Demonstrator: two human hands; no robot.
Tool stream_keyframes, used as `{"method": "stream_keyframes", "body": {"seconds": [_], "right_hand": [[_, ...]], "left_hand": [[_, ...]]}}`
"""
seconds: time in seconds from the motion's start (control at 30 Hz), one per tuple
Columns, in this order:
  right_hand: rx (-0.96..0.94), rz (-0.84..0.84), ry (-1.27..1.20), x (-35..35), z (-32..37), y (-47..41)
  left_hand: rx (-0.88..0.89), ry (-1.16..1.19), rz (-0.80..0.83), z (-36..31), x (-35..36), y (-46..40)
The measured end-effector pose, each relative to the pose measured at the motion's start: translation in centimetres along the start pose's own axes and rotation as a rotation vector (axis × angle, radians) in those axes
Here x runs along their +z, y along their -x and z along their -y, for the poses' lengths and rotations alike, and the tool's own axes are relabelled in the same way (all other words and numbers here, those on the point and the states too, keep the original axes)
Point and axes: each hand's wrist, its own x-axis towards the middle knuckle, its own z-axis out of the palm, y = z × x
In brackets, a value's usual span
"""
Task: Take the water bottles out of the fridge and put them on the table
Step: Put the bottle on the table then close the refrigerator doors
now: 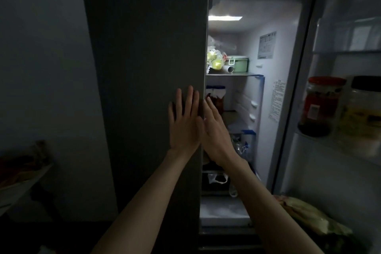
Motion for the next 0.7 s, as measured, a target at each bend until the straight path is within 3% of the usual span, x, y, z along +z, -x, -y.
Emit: {"method": "stream_keyframes", "body": {"seconds": [0.13,0.33,0.7], "right_hand": [[-0.184,-0.072,0.305,-0.3,-1.3,-3.5],[-0.225,-0.201,0.502,0.9,-3.3,-5.6],[-0.180,-0.190,0.600,2.2,-5.8,-8.1]], "left_hand": [[0.066,-0.008,0.006,0.6,0.9,-0.8],[0.267,0.008,0.029,4.1,1.3,-1.6],[0.312,-0.003,0.039,4.9,3.6,-3.5]]}}
